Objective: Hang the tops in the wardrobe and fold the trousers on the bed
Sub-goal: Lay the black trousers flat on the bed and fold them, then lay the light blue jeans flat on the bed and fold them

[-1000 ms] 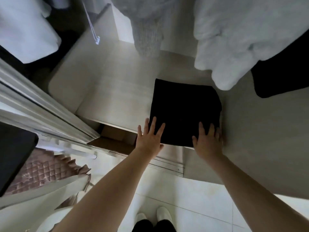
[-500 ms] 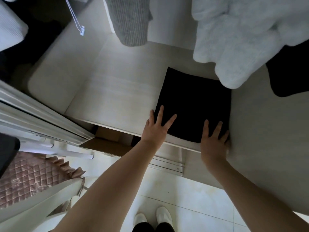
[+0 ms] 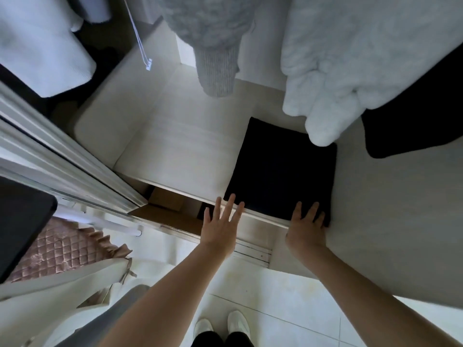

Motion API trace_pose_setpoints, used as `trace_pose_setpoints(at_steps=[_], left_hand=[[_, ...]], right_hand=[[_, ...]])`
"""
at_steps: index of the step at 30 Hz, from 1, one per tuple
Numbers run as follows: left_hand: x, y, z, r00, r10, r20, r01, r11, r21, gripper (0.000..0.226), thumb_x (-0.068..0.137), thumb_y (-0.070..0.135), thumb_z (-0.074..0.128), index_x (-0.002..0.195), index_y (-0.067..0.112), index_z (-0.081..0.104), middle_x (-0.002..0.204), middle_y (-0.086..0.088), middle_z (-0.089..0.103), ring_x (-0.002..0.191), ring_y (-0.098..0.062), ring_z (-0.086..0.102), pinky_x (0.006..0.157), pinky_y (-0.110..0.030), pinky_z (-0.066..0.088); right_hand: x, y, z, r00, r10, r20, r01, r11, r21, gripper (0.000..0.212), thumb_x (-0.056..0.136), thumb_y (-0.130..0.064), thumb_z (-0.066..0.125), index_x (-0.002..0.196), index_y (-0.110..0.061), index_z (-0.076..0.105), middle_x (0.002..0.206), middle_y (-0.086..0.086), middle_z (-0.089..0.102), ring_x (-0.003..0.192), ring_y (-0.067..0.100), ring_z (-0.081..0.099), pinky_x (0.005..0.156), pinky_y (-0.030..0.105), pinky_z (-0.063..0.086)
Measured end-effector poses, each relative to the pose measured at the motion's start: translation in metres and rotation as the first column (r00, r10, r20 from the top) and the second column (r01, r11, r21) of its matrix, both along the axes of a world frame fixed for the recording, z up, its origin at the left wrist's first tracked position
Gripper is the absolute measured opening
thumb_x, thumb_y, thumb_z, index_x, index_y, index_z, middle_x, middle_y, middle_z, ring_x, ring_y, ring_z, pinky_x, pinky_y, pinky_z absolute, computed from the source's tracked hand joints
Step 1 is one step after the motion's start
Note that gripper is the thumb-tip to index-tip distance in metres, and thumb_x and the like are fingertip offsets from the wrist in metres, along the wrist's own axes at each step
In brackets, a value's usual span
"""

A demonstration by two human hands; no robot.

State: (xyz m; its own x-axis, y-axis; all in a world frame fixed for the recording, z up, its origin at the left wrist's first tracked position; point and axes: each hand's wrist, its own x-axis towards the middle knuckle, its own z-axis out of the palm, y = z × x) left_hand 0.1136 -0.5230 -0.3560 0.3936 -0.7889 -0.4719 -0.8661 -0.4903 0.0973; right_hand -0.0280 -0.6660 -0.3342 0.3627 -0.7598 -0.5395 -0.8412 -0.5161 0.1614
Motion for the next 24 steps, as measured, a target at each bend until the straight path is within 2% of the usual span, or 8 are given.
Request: trace_pose_setpoints(at_steps=[3, 7, 10, 13, 15, 17, 20, 24], left_hand=[[-0.017, 0.037, 0.008, 0.993, 0.078, -0.086, -0.08, 0.996, -0.027, 0.083, 0.1, 0.019, 0.047, 0.154, 0.025, -0.015, 0.16, 0.0, -0.026, 0.147, -0.031, -0.021, 0.122, -0.048, 0.009], [-0.034, 0.094, 0.051, 0.901, 0.351, -0.257, -0.391, 0.912, -0.125, 0.074, 0.1, 0.019, 0.047, 0.156, 0.028, -0.001, 0.165, 0.004, -0.002, 0.151, -0.024, -0.008, 0.119, -0.039, 0.024], [-0.044, 0.138, 0.097, 0.759, 0.552, -0.345, -0.635, 0.744, -0.207, 0.066, 0.1, 0.018, 0.047, 0.155, 0.028, 0.012, 0.163, 0.004, 0.014, 0.151, -0.018, 0.006, 0.119, -0.038, 0.025], [-0.056, 0.187, 0.142, 0.658, 0.666, -0.352, -0.753, 0.582, -0.306, 0.058, 0.098, 0.016, 0.047, 0.151, 0.024, 0.027, 0.156, 0.0, 0.033, 0.144, -0.019, 0.029, 0.115, -0.036, 0.034], [-0.063, 0.215, 0.169, 0.584, 0.717, -0.38, -0.808, 0.467, -0.36, 0.052, 0.096, 0.013, 0.05, 0.146, 0.021, 0.038, 0.145, -0.005, 0.047, 0.133, -0.021, 0.044, 0.107, -0.036, 0.042], [-0.075, 0.251, 0.198, 0.548, 0.749, -0.373, -0.815, 0.378, -0.44, 0.046, 0.094, 0.009, 0.053, 0.139, 0.015, 0.048, 0.127, -0.009, 0.061, 0.112, -0.016, 0.061, 0.093, -0.024, 0.049], [-0.098, 0.291, 0.234, 0.503, 0.765, -0.403, -0.789, 0.215, -0.575, 0.038, 0.091, 0.004, 0.054, 0.127, 0.016, 0.059, 0.114, 0.002, 0.064, 0.084, 0.009, 0.057, 0.072, 0.0, 0.042], [-0.135, 0.352, 0.28, 0.409, 0.764, -0.499, -0.764, -0.012, -0.645, 0.032, 0.095, 0.006, 0.054, 0.12, 0.023, 0.063, 0.107, 0.018, 0.066, 0.098, 0.009, 0.06, 0.082, -0.006, 0.047]], right_hand=[[0.012, 0.028, 0.021, 0.989, 0.104, 0.105, -0.113, 0.99, 0.09, 0.082, 0.095, -0.031, 0.048, 0.152, -0.006, -0.006, 0.158, 0.02, 0.001, 0.144, 0.04, 0.01, 0.116, 0.045, 0.025], [0.015, 0.084, 0.056, 0.899, 0.374, 0.226, -0.405, 0.908, 0.109, 0.072, 0.098, -0.031, 0.042, 0.152, -0.005, 0.001, 0.159, 0.008, 0.012, 0.146, 0.031, 0.009, 0.118, 0.041, 0.021], [0.017, 0.128, 0.091, 0.824, 0.451, 0.344, -0.517, 0.847, 0.127, 0.062, 0.1, -0.029, 0.039, 0.152, -0.011, 0.011, 0.157, 0.005, 0.021, 0.146, 0.028, 0.013, 0.119, 0.038, 0.019], [0.022, 0.18, 0.127, 0.713, 0.502, 0.489, -0.622, 0.775, 0.113, 0.06, 0.097, -0.03, 0.048, 0.149, -0.012, 0.023, 0.15, 0.007, 0.034, 0.14, 0.025, 0.029, 0.116, 0.032, 0.026], [0.03, 0.214, 0.151, 0.627, 0.488, 0.607, -0.67, 0.736, 0.101, 0.055, 0.097, -0.028, 0.05, 0.146, -0.012, 0.029, 0.143, 0.007, 0.042, 0.133, 0.022, 0.038, 0.11, 0.03, 0.033], [0.036, 0.252, 0.182, 0.518, 0.481, 0.707, -0.731, 0.679, 0.073, 0.048, 0.097, -0.025, 0.049, 0.142, -0.013, 0.036, 0.137, 0.006, 0.049, 0.127, 0.02, 0.044, 0.104, 0.029, 0.039], [0.037, 0.288, 0.217, 0.374, 0.442, 0.815, -0.795, 0.605, 0.037, 0.042, 0.094, -0.021, 0.054, 0.134, -0.011, 0.047, 0.125, 0.008, 0.057, 0.116, 0.023, 0.053, 0.092, 0.03, 0.046], [0.041, 0.335, 0.259, 0.235, 0.437, 0.868, -0.879, 0.476, -0.002, 0.039, 0.094, -0.019, 0.055, 0.131, -0.009, 0.051, 0.124, 0.008, 0.058, 0.116, 0.024, 0.053, 0.095, 0.03, 0.045]])
